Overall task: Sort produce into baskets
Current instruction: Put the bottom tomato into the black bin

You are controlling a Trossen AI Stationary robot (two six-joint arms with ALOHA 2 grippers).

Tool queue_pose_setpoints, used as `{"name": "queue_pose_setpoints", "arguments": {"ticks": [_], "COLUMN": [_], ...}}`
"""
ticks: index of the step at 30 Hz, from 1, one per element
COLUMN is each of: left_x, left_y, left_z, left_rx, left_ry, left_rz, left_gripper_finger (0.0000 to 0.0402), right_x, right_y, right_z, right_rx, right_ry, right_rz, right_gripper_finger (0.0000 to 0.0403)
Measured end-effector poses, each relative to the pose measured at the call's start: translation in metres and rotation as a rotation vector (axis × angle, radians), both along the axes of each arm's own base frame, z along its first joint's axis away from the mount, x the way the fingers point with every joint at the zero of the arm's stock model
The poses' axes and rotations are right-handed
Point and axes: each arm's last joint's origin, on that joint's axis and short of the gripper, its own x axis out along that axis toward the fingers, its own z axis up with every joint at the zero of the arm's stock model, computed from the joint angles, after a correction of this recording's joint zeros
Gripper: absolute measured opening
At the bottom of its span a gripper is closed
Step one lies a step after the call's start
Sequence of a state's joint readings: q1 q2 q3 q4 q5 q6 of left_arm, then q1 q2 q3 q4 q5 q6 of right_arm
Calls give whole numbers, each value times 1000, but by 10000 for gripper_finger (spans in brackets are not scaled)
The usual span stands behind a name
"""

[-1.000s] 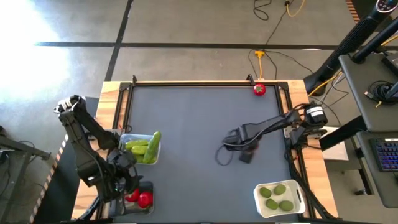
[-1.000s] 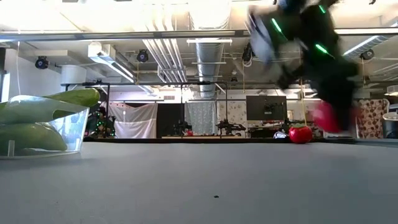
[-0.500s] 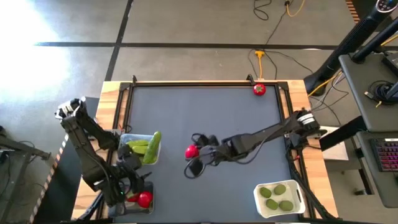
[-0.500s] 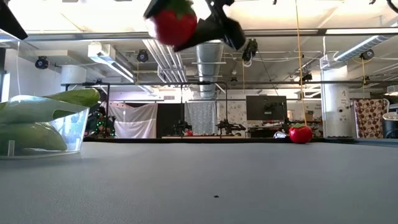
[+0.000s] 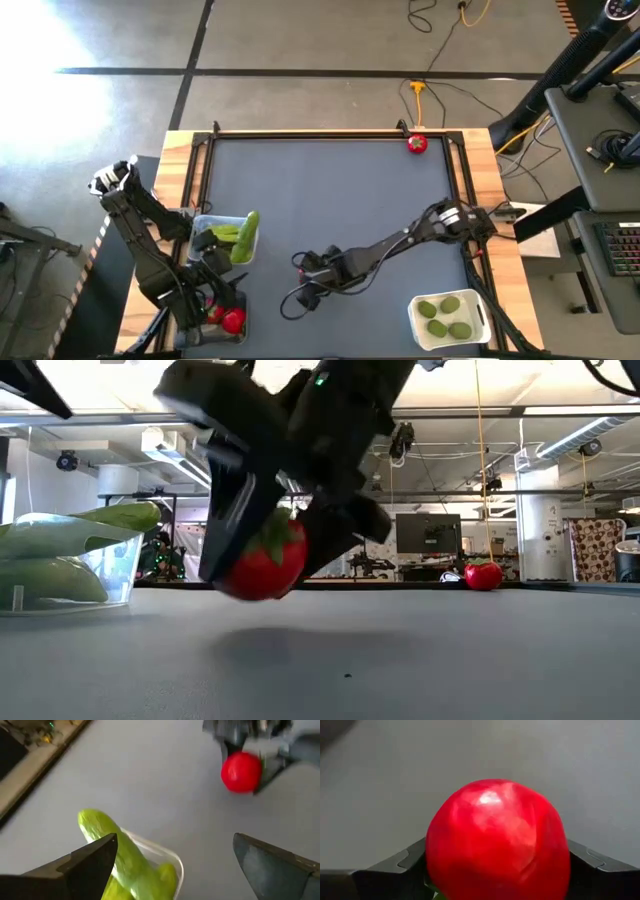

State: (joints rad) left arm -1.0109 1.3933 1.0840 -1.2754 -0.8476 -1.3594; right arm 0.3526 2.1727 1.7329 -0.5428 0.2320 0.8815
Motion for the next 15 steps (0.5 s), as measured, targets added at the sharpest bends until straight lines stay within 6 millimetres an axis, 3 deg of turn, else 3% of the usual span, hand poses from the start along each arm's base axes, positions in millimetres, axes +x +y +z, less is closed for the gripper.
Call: {"name": "queue_pose_setpoints", "arguments": {"ticks": [6,15], "left_x": [7,20], "left_y": [3,7], "left_z": [2,-4], "left_rx": [-8,-49], "left_ry": [-102,-150], "left_rz": [59,111], "left_gripper_finger": [378,351], "right_x": [11,24], "right_y": [-3,-2], "right_z": [-9,15], "right_rx": [-98,-113], "right_ry": [117,114], "right_rz": [87,119], "right_gripper_finger": [308,363]}}
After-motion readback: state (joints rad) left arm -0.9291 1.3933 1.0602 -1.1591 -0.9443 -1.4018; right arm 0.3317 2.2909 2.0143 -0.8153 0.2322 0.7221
